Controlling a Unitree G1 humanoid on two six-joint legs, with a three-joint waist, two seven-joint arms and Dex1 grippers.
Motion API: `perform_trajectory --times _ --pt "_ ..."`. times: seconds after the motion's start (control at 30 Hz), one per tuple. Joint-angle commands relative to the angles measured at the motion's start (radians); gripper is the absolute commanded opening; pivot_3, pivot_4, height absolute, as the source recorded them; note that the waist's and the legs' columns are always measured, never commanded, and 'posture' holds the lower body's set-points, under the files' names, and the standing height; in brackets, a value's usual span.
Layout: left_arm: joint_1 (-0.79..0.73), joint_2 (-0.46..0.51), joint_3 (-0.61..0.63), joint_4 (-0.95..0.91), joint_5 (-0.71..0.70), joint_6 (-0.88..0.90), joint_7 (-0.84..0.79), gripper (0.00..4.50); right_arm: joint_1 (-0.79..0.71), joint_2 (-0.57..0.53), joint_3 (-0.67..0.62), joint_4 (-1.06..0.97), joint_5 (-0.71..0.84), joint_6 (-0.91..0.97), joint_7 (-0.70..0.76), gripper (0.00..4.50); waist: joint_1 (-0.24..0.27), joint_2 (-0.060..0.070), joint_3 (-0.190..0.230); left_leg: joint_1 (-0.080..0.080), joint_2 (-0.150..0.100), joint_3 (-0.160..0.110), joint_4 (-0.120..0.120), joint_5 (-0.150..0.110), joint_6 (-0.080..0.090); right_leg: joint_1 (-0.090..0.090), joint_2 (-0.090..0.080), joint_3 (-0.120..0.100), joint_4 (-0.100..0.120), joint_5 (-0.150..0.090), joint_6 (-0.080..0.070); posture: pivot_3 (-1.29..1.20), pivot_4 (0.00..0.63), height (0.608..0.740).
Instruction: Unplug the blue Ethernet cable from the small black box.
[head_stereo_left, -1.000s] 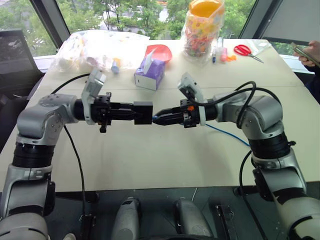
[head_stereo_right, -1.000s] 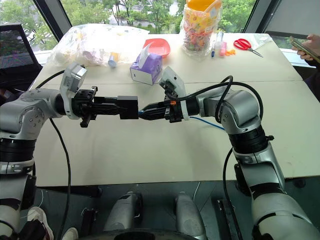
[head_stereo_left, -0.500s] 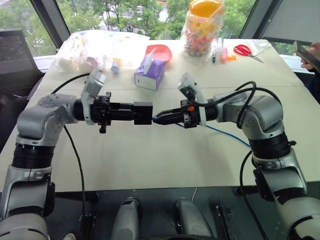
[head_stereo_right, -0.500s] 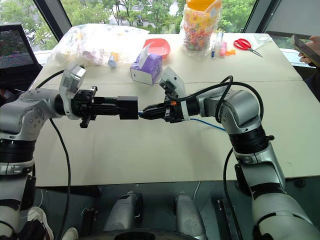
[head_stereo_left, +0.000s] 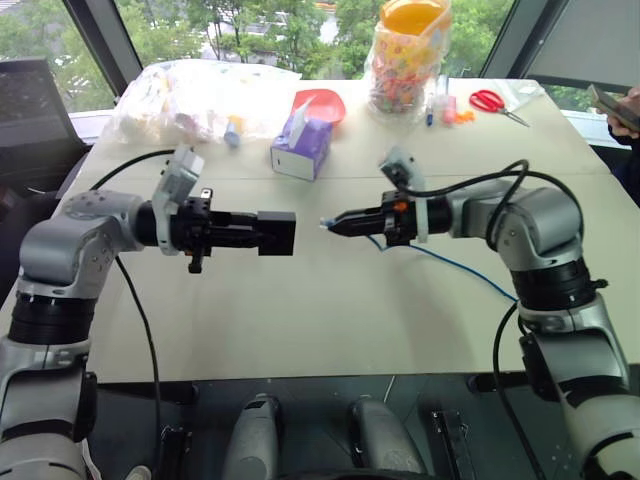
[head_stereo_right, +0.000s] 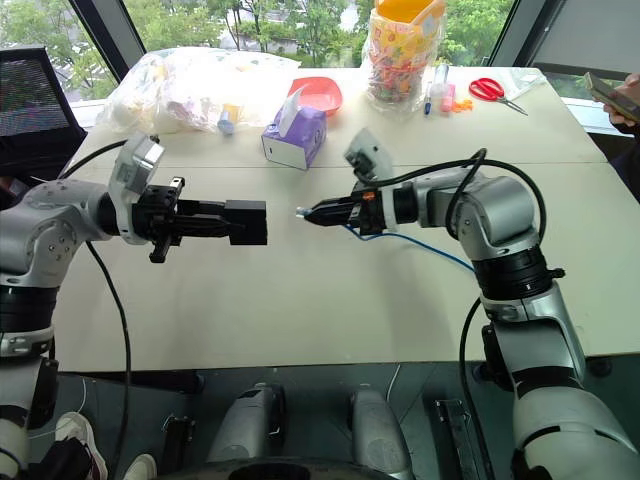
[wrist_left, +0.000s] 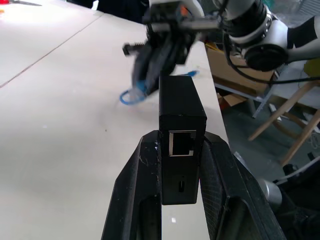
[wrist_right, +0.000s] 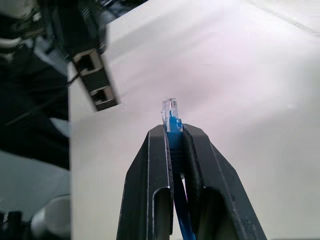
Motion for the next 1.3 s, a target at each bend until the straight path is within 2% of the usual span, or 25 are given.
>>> perform_trajectory --times 0.03,0.23,0.37,0.53,0.67,0.77,0.83,0.87,1.03,1.3 --pt "-0.009 0.021 0.025 -0.021 -0.006 -0.016 -0.01 0.45 -0.023 -0.027 -0.02 0.03 -0.039 -0.071 0.009 0.05 0.0 0.0 0.0 0.0 0.0 0.0 0.0 0.0 0.0 0.0 0.0 0.0 0.0 0.0 0.0 0.0 0.15 0.735" --pt "-0.009 -0.012 0.018 -0.007 0.026 -0.054 0.038 0.45 -0.041 0.021 -0.001 0.144 -0.19 -0.241 -0.114 0.05 -0.001 0.0 0.0 0.0 0.0 0.0 0.0 0.0 0.0 0.0 0.0 0.0 0.0 0.0 0.0 0.0 0.15 0.735" --pt "0.041 -0.101 -0.037 -0.031 0.13 -0.176 0.145 0.45 -0.089 0.153 -0.005 0.322 -0.312 -0.367 -0.309 0.05 -0.01 0.0 0.0 0.001 0.0 0.0 0.0 0.0 0.0 0.0 0.0 0.0 0.0 0.0 0.0 0.0 0.15 0.735" --pt "0.091 -0.199 -0.084 -0.027 0.218 -0.277 0.241 0.45 -0.138 0.265 -0.022 0.501 -0.375 -0.46 -0.405 0.05 -0.008 0.0 0.0 -0.001 0.0 0.0 -0.001 0.0 0.0 -0.002 0.0 0.0 0.001 0.0 0.0 0.0 0.15 0.735" --pt "0.122 -0.288 -0.117 0.017 0.29 -0.354 0.325 0.45 -0.153 0.321 -0.011 0.614 -0.428 -0.5 -0.457 1.68 -0.006 0.0 0.0 -0.001 0.0 0.001 0.0 0.0 0.0 -0.001 0.0 0.0 0.001 0.0 0.0 0.0 0.15 0.735" --pt "0.121 -0.33 -0.12 0.061 0.325 -0.394 0.373 0.45 -0.148 0.323 -0.019 0.612 -0.44 -0.496 -0.45 3.09 -0.003 0.0 0.0 -0.001 0.0 0.001 0.0 0.0 0.0 -0.001 0.0 0.0 0.001 0.0 0.0 0.0 0.15 0.735" --pt "0.12 -0.359 -0.122 0.09 0.345 -0.429 0.402 0.45 -0.138 0.315 -0.03 0.589 -0.442 -0.484 -0.453 4.21 -0.004 0.0 0.0 -0.001 0.0 0.001 0.0 0.0 0.0 -0.001 0.0 0.0 0.001 0.0 0.0 0.0 0.15 0.735" --pt "0.119 -0.373 -0.12 0.102 0.35 -0.439 0.415 0.45 -0.131 0.307 -0.034 0.569 -0.445 -0.479 -0.458 4.46 -0.003 0.0 0.0 0.0 0.0 0.001 0.0 0.0 0.0 -0.001 0.0 0.0 0.001 0.0 0.0 0.0 0.15 0.735" --pt "0.121 -0.425 -0.118 0.177 0.408 -0.537 0.486 0.45 -0.065 0.26 -0.103 0.371 -0.416 -0.377 -0.504 4.46 -0.001 0.0 0.0 -0.001 0.0 0.0 0.0 0.0 0.0 0.0 0.0 0.0 0.001 0.0 0.001 0.0 0.15 0.735" --pt "0.104 -0.519 -0.093 0.41 0.473 -0.742 0.605 0.45 0.185 0.206 -0.243 -0.036 -0.329 -0.114 -0.581 4.46 0.02 0.001 0.0 0.0 0.0 0.0 0.0 0.0 0.0 0.0 0.0 0.0 0.001 0.0 0.001 0.0 0.15 0.735"
